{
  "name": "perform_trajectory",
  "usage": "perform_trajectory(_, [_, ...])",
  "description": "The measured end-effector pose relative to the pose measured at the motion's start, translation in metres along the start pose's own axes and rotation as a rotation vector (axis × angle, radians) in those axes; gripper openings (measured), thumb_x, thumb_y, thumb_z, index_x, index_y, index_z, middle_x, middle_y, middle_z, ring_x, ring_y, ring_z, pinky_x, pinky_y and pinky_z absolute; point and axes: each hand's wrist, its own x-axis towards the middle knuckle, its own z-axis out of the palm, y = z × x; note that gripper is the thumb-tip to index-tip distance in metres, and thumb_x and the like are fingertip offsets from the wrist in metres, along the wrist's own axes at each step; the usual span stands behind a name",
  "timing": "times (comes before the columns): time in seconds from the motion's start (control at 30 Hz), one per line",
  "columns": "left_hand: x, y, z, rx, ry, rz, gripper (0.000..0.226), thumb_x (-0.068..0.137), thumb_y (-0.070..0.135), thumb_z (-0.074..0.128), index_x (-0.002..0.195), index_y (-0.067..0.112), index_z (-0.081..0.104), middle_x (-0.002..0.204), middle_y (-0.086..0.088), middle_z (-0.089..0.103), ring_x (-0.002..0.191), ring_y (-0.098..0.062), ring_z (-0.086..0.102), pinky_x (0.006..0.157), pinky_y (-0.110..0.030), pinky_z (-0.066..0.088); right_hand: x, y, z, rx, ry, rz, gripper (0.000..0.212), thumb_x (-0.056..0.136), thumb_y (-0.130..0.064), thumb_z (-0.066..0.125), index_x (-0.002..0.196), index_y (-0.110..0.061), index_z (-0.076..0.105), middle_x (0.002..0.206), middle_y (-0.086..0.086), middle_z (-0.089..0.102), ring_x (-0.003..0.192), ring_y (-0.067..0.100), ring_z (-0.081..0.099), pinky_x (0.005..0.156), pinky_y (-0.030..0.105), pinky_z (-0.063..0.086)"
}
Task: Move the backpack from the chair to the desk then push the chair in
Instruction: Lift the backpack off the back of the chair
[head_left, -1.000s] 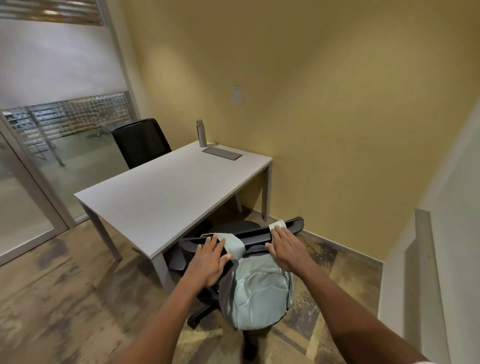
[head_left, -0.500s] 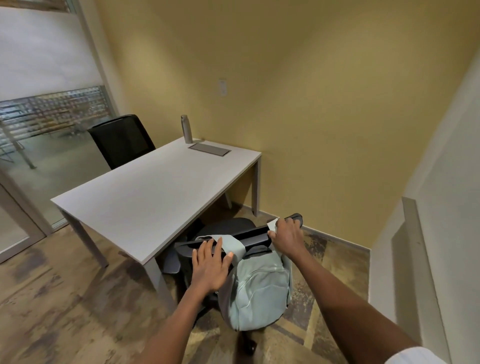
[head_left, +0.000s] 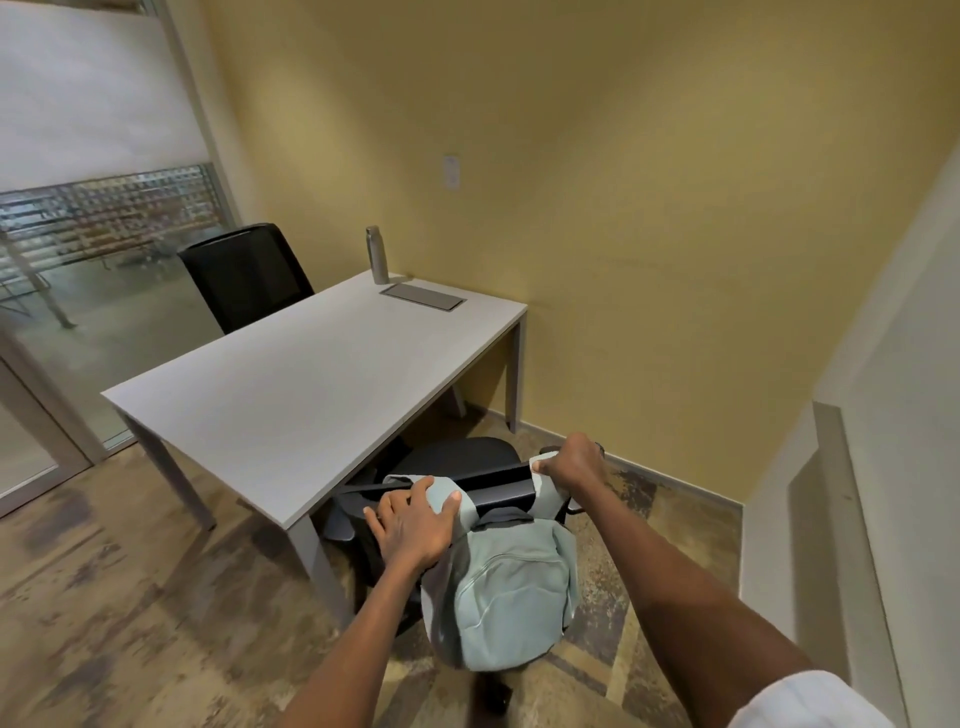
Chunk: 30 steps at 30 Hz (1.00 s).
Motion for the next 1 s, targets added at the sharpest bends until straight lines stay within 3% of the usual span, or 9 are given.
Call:
perform_trajectory(0.07, [0.000,-0.003,0.001,0.025,0.031,-0.007,0.062,0.094,0.065,0.037,0.147,0.033,0.037,0.153,-0.012,0.038,0.150,-0.032,0.012,0.119,-0.054,-0.012,0.003,-0.004,-0.002,0.069,-0.015,0.096,0.047,0.064,-0.031,0.091,0.092,-0.005,0.064,0.104,0.013,0.069,0.096,0.033,0.064,0.070,0.037,0.050])
perform_trajectory(0.17, [0.002,-0.008,0.002,0.039,0.049,-0.011,0.060,0.095,0.064,0.035,0.148,0.034,0.036,0.154,-0.012,0.037,0.152,-0.031,0.009,0.119,-0.054,-0.014,0.013,-0.009,-0.007,0.168,-0.078,0.221,0.053,0.063,-0.024,0.092,0.103,0.001,0.067,0.107,0.013,0.069,0.102,0.032,0.065,0.076,0.038,0.053])
perform_trajectory(0.27, [0.004,-0.009,0.001,0.040,0.055,-0.013,0.059,0.097,0.063,0.032,0.149,0.035,0.034,0.156,-0.012,0.035,0.153,-0.031,0.005,0.119,-0.054,-0.016,0.021,-0.004,-0.013,0.296,-0.093,0.302,0.045,0.070,-0.015,0.084,0.107,0.004,0.067,0.111,0.018,0.069,0.100,0.033,0.066,0.080,0.039,0.056])
perform_trajectory(0.4, [0.006,-0.005,0.004,0.051,0.045,-0.027,0.059,0.098,0.062,0.028,0.152,0.037,0.029,0.153,-0.013,0.036,0.153,-0.032,0.003,0.118,-0.054,-0.017,0.024,0.017,-0.026,0.652,-0.014,0.369,0.042,0.076,-0.003,0.069,0.116,0.008,0.060,0.111,0.021,0.066,0.096,0.035,0.065,0.080,0.043,0.056])
perform_trajectory(0.6, [0.000,0.013,0.019,0.036,0.060,-0.038,0.059,0.098,0.062,0.029,0.152,0.037,0.030,0.152,-0.013,0.036,0.151,-0.032,0.007,0.117,-0.055,-0.017,0.018,0.036,-0.045,1.038,-0.006,0.423,0.043,0.085,0.002,0.061,0.126,0.006,0.050,0.118,0.023,0.061,0.100,0.034,0.061,0.081,0.045,0.053])
perform_trajectory(0.73, [-0.005,0.021,0.024,-0.040,0.060,-0.034,0.057,0.099,0.055,0.037,0.152,0.033,0.033,0.157,-0.008,0.033,0.152,-0.028,0.004,0.117,-0.053,-0.019,-0.001,0.041,-0.042,1.088,-0.082,0.416,0.030,0.093,-0.001,0.054,0.122,0.006,0.053,0.094,0.017,0.063,0.079,0.028,0.059,0.073,0.040,0.048])
perform_trajectory(0.8, [-0.006,0.026,0.022,-0.133,0.082,-0.060,0.055,0.098,0.047,0.047,0.150,0.029,0.039,0.156,-0.008,0.038,0.152,-0.026,0.008,0.118,-0.050,-0.018,-0.011,0.037,-0.038,1.080,-0.124,0.396,0.032,0.095,0.000,0.049,0.127,0.006,0.050,0.094,0.019,0.066,0.077,0.030,0.063,0.074,0.040,0.049])
perform_trajectory(0.9, [-0.006,0.035,0.014,-0.360,0.184,-0.176,0.052,0.091,0.028,0.065,0.141,0.026,0.053,0.146,-0.007,0.052,0.148,-0.025,0.025,0.123,-0.044,-0.008,-0.020,0.026,-0.034,1.037,-0.167,0.368,0.046,0.095,0.007,0.046,0.140,0.008,0.037,0.120,0.029,0.064,0.093,0.034,0.067,0.075,0.043,0.053])
perform_trajectory(1.0, [-0.004,0.040,0.000,-0.778,0.290,-0.343,0.048,0.088,0.013,0.070,0.133,0.023,0.061,0.142,-0.006,0.056,0.139,-0.030,0.040,0.122,-0.042,0.025,-0.027,0.015,-0.035,0.985,-0.220,0.330,0.044,0.095,0.008,0.044,0.139,0.009,0.037,0.113,0.028,0.067,0.073,0.027,0.067,0.055,0.038,0.052])
